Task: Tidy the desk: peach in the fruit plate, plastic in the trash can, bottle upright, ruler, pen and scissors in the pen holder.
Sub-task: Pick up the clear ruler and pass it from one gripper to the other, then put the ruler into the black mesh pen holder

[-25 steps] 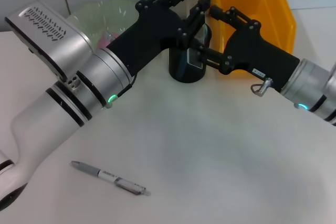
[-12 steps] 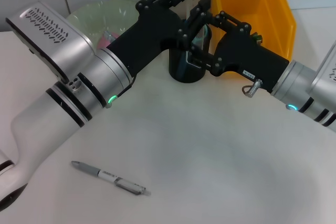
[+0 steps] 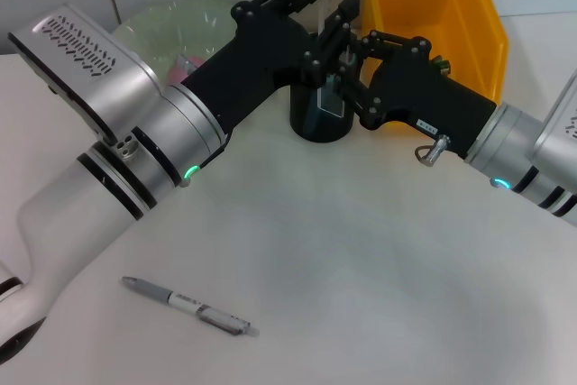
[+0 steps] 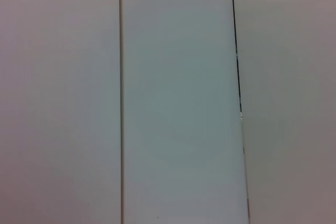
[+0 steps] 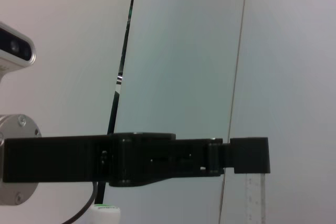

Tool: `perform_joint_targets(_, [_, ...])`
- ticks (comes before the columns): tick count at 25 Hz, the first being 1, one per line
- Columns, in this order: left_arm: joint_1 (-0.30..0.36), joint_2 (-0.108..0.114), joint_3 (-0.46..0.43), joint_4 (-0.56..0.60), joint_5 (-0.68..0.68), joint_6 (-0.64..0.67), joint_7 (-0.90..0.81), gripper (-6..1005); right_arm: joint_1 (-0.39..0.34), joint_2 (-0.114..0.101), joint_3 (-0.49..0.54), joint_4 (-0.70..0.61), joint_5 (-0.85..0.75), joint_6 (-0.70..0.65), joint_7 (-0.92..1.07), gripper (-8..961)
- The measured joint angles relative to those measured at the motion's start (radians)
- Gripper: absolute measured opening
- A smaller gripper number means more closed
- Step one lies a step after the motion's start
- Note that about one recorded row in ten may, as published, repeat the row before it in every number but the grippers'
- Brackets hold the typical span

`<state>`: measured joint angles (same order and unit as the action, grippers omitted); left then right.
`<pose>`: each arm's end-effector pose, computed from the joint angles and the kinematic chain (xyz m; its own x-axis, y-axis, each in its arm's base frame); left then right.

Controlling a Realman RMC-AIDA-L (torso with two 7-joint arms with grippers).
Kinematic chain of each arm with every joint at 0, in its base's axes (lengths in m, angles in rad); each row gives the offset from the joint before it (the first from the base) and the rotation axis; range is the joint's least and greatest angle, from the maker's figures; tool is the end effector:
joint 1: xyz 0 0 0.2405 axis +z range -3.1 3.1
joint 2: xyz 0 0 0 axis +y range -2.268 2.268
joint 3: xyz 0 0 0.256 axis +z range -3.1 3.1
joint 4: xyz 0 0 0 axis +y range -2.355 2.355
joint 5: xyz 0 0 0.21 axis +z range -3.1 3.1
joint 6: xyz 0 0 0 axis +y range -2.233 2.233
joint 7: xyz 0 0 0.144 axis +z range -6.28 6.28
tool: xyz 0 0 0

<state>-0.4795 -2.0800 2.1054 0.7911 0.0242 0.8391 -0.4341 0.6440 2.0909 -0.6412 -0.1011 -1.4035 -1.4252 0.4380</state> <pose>-0.1248 0.3476 -0.0844 0.6225 -0.1361 0.7707 0.4134 -0.7790 -0.4715 0.2325 0.3504 -0.0400 0.7059 0.2111 -0.6761 -0.3425 -0.7338 -0.5867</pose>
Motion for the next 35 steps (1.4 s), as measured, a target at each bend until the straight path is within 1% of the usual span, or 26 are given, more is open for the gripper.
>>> perform_joint_targets(2, [0.001, 0.0, 0.0, -0.002, 0.0, -0.001, 0.001, 383, 0.0, 0.0, 0.0, 0.002, 0.007, -0.001, 0.0, 369])
perform_joint_targets(7, [0.001, 0.0, 0.0, -0.003, -0.002, -0.003, 0.013, 383, -0.001, 0.001, 0.0, 0.003, 0.009, -0.001, -0.001, 249])
perform_joint_targets(19, [0.001, 0.0, 0.001, -0.002, -0.005, -0.005, 0.015, 383, -0.003, 0.001, 0.0, 0.009, 0.009, -0.013, -0.02, 207])
perform_joint_targets(24, [0.0, 0.0, 0.006, -0.004, -0.006, -0.005, 0.015, 383, -0.003, 0.001, 0.0, 0.012, 0.009, -0.015, -0.025, 112])
perform_joint_targets(35, [0.002, 0.0, 0.008, -0.002, -0.006, -0.003, 0.015, 387, -0.004, 0.001, 0.003, 0.012, 0.026, -0.016, -0.026, 115])
